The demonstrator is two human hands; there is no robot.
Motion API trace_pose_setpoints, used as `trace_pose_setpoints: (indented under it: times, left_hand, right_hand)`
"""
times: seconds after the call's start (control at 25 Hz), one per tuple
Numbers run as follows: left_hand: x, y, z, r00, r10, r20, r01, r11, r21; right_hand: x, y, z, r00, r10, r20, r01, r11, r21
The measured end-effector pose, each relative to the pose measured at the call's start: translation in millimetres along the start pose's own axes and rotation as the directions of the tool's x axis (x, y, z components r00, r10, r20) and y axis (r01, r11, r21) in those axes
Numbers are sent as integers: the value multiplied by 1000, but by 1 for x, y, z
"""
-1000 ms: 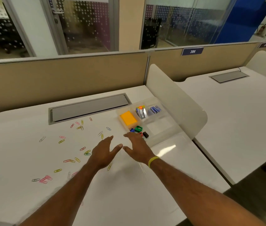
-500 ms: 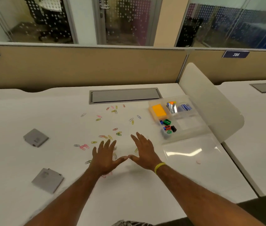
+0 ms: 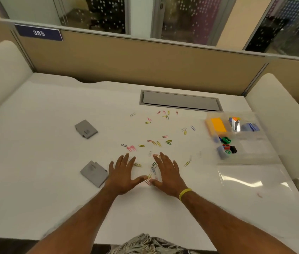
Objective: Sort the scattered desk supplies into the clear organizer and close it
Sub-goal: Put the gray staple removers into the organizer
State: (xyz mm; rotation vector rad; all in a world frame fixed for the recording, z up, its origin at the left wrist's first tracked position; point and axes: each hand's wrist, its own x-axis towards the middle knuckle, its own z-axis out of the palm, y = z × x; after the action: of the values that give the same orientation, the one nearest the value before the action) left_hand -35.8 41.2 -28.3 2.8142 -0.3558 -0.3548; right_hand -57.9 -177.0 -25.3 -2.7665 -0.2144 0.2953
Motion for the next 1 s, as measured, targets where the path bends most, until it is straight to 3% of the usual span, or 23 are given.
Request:
trace_pose_setpoints:
  times: [0.12, 0.36, 0.68, 1.0]
  left_hand:
    - [-6, -30, -13, 998, -42, -41, 41, 998, -39]
    - [-15, -106, -50, 945, -173, -277, 96, 958, -271]
    - [-30, -170, -61, 872, -403, -279, 207, 819, -536]
    - [-32, -182, -56, 861, -429, -274, 172, 752, -636]
  right_hand:
    - [18, -29, 2, 998, -52, 18, 52, 999, 5]
    - [55, -109, 10, 986, -166, 25, 166, 986, -9]
    - [69, -198, 43, 984, -147, 104, 152, 988, -39]
    - [78, -217, 55, 991, -93, 99, 97, 994, -39]
